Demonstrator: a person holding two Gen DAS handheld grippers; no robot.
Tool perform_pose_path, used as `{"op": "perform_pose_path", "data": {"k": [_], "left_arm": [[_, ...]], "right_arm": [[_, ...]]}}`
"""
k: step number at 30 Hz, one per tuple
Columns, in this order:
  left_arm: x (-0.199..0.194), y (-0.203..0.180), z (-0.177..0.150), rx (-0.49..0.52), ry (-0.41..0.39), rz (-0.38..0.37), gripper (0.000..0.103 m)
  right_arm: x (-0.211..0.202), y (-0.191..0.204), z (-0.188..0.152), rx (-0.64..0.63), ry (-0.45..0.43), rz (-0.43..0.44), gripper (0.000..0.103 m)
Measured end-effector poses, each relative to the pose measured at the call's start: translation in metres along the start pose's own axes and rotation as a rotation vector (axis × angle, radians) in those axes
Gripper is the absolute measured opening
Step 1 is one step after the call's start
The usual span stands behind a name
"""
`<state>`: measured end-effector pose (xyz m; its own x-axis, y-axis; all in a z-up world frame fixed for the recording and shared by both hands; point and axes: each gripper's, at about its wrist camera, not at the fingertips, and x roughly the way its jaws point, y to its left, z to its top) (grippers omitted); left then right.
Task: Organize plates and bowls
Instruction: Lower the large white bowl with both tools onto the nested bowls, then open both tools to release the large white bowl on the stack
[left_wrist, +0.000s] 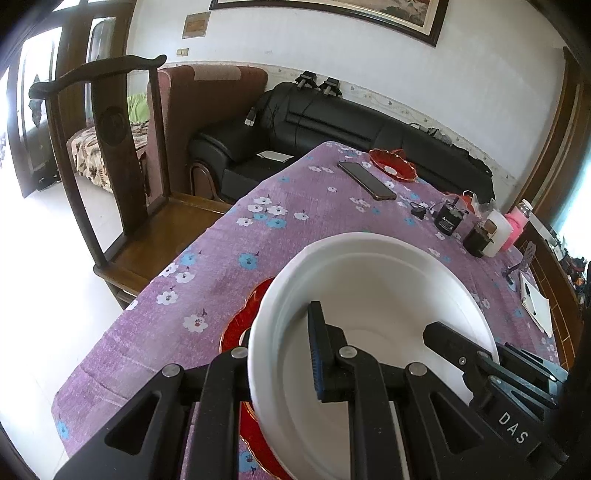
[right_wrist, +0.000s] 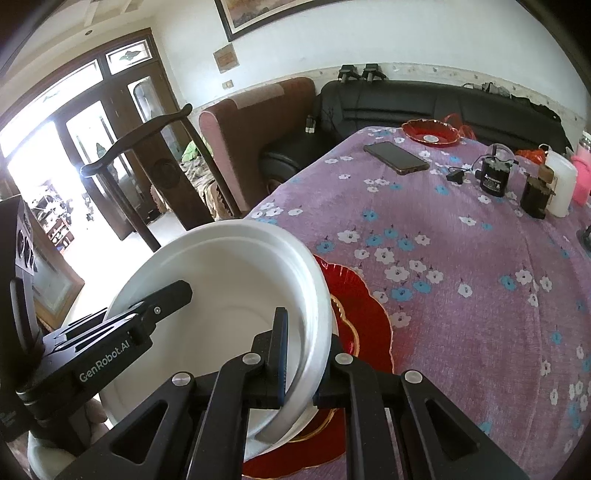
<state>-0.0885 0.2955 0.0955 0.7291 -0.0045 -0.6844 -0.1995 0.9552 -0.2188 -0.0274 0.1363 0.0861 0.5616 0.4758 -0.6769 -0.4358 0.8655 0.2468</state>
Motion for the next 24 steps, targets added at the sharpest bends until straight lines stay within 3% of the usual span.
{"op": "perform_pose_path", "data": {"k": [3, 5, 7, 16, 19, 21, 24], "left_arm": [[-0.001, 0.003, 0.001, -0.015, -0.003, -0.001, 0.016], [-0.003, 0.006, 0.003, -0.033, -0.005, -0.015, 0.024], [-0.006, 0.012, 0.004, -0.055, -0.018, -0.018, 0.043], [-0.012, 0.019, 0.006, -0.079, -0.059, 0.01, 0.052], [-0.016, 0.02, 0.006, -0.076, -0.072, 0.018, 0.058], [-0.019, 0.02, 0.005, -0.072, -0.082, 0.024, 0.06], [-0.022, 0.018, 0.004, -0.067, -0.089, 0.033, 0.067]], "right_arm": [[0.002, 0.002, 0.0, -0.008, 0.001, -0.003, 0.011], [0.006, 0.002, -0.001, -0.004, 0.014, 0.003, 0.011], [0.007, 0.002, -0.003, -0.003, 0.015, 0.003, 0.011], [0.007, 0.004, -0.002, -0.006, -0.005, -0.014, 0.012], [0.005, 0.002, -0.001, 0.013, -0.015, 0.02, 0.028], [0.0, 0.004, 0.0, 0.01, -0.036, 0.026, 0.049], [-0.009, 0.008, 0.001, -0.002, -0.078, 0.011, 0.063]]}}
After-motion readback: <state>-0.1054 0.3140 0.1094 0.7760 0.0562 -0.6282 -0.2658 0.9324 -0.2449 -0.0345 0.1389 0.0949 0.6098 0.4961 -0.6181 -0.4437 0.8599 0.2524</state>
